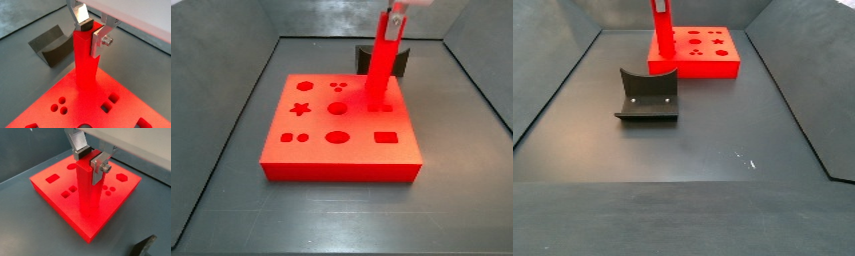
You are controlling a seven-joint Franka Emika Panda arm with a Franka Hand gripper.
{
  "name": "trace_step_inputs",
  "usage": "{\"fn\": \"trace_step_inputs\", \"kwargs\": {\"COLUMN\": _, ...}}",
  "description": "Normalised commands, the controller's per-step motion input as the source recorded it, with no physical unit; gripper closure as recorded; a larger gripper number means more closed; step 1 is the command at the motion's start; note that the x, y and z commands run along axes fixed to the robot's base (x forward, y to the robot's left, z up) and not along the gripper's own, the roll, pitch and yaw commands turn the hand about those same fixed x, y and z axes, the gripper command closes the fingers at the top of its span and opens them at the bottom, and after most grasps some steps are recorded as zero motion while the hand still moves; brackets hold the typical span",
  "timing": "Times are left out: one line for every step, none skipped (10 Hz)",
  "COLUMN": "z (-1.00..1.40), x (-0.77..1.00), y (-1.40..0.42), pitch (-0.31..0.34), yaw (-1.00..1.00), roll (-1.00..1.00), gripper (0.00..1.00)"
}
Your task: Insert the arch object.
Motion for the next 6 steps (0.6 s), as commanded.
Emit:
{"fn": "trace_step_inputs", "kwargs": {"z": -0.54, "x": -0.15, "y": -0.05, "pitch": -0.184, "yaw": -0.06, "roll": 0.06, "gripper": 1.00}}
{"fn": "trace_step_inputs", "kwargs": {"z": -0.77, "x": -0.16, "y": 0.00, "pitch": -0.244, "yaw": -0.05, "roll": 0.02, "gripper": 1.00}}
{"fn": "trace_step_inputs", "kwargs": {"z": -0.79, "x": -0.15, "y": 0.00, "pitch": -0.239, "yaw": -0.05, "roll": 0.01, "gripper": 1.00}}
{"fn": "trace_step_inputs", "kwargs": {"z": -0.81, "x": -0.17, "y": 0.00, "pitch": -0.229, "yaw": -0.05, "roll": 0.04, "gripper": 1.00}}
{"fn": "trace_step_inputs", "kwargs": {"z": -0.63, "x": -0.12, "y": 0.00, "pitch": -0.179, "yaw": -0.02, "roll": 0.06, "gripper": 1.00}}
{"fn": "trace_step_inputs", "kwargs": {"z": 0.00, "x": 0.00, "y": 0.00, "pitch": 0.000, "yaw": 0.00, "roll": 0.00, "gripper": 1.00}}
